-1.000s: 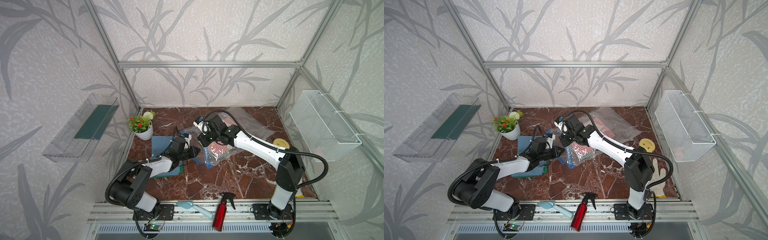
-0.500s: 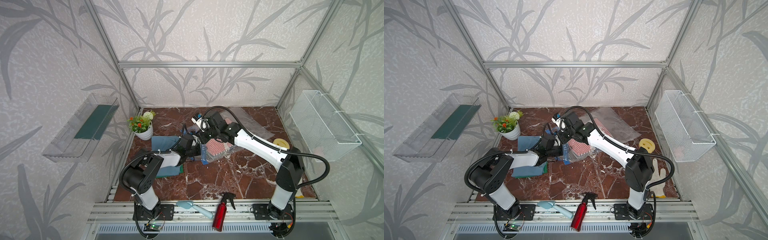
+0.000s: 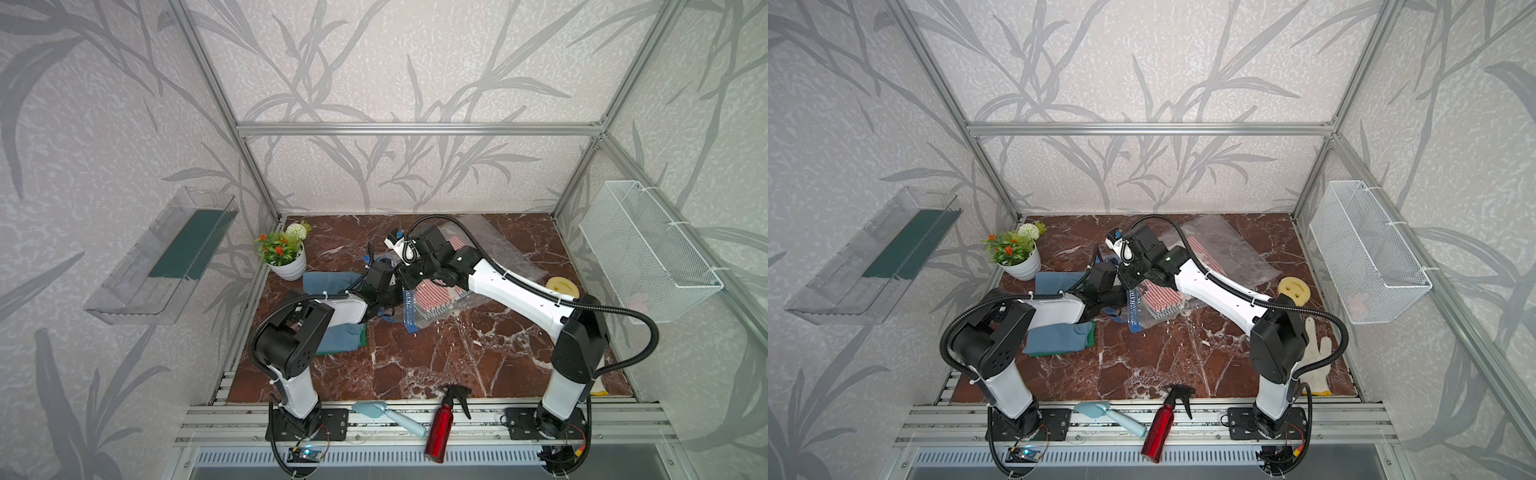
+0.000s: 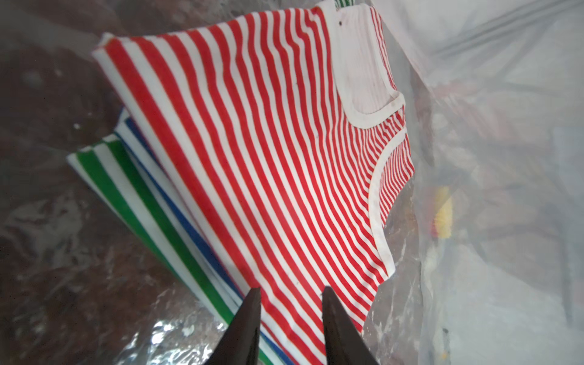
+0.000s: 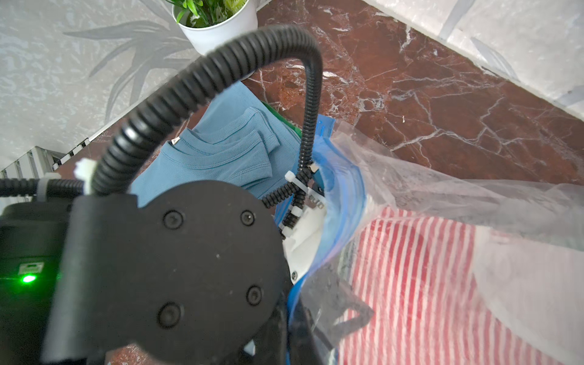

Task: Take the tank top out of the vacuum bag
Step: Take out the tank top from the vacuum bag.

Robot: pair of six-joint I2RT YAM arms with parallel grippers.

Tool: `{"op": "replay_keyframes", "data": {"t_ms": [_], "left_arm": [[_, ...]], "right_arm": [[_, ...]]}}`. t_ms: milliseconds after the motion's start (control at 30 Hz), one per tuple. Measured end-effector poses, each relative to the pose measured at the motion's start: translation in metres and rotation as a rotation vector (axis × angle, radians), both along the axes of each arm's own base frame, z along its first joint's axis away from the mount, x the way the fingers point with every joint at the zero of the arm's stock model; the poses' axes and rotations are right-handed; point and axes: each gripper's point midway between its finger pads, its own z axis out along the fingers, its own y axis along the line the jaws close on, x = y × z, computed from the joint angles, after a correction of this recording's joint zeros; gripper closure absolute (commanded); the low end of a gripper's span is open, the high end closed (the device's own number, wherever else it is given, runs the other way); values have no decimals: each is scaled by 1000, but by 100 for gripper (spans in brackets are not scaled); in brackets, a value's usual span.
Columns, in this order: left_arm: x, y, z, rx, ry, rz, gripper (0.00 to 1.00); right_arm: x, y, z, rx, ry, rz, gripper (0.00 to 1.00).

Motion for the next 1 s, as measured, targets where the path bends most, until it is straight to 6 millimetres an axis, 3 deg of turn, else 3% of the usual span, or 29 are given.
{"op": "replay_keyframes", "data": {"t_ms": [233, 567, 1000], "left_arm": [[-4, 3, -7, 18, 50, 27, 64], [10, -4, -9, 40, 84, 43, 65], [5, 2, -18, 83, 121, 72, 65]], "right_arm": [[-1, -3, -4, -18, 11, -4, 100], [8, -12, -5, -36, -2, -41, 100], [5, -15, -9, -55, 13, -37, 100]]}}
